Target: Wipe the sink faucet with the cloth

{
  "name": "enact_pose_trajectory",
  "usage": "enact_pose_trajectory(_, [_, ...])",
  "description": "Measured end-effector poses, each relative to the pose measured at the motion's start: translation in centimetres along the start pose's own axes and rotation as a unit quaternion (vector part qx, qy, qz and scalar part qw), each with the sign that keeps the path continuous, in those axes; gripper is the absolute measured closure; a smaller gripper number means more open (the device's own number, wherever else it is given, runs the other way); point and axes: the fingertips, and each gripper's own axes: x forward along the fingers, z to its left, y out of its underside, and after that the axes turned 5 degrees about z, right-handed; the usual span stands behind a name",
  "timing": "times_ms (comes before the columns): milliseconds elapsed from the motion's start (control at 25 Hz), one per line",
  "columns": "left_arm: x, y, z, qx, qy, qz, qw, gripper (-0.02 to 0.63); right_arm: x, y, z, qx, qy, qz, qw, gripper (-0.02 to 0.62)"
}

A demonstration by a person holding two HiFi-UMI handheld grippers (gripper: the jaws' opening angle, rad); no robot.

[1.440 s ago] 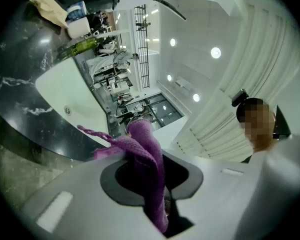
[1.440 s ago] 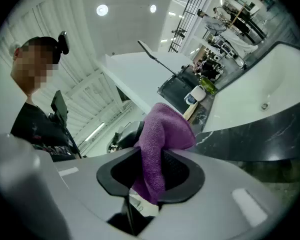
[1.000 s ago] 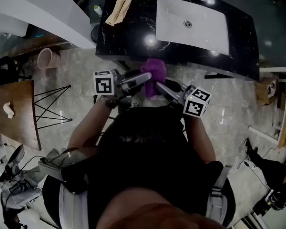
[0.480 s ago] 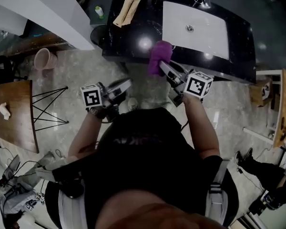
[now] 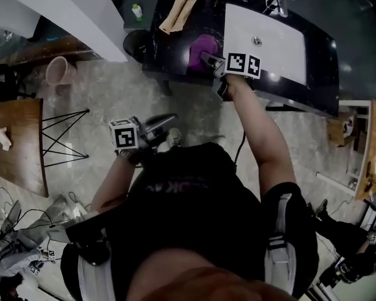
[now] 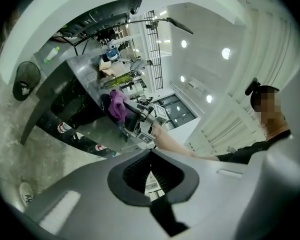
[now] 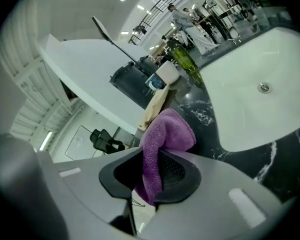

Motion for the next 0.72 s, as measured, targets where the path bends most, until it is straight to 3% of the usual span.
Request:
enact_pose_trajectory(160, [-1.1, -0.1, 0.2, -0.005, -0.007, -0.005, 1.0, 0.606, 1.1, 0.4, -2.0, -0.005, 0.055, 0.024, 0.998, 0.514])
enact_pose_trajectory(440, [-0.9, 0.1, 0.2, -0.003, -0.002, 0.004, 1.0, 0.606, 1.7, 0.4, -2.9, 0.004, 0.092, 0.035, 0.995, 0.506])
enact_pose_trajectory(560, [-0.6, 0.2, -0.1, 0.001, 0.003, 0.009, 1.0, 0.606, 1.6, 0.4, -2.5, 0.016, 0.087, 0.038, 0.995, 0.469])
enact_pose_trajectory(680, [-0.4, 0.2, -0.4, 0.006, 0.006, 0.014, 0.9999, 0.606, 0.3, 0.2, -1.5, 0.008, 0.08, 0.027, 0.996, 0.382])
enact_pose_trajectory(720, [-0.3, 0.2, -0.5, 0.007, 0.007, 0.015, 0.9998, 0.606, -0.7, -0.1, -1.2, 0.003, 0.081, 0.014, 0.997, 0.386])
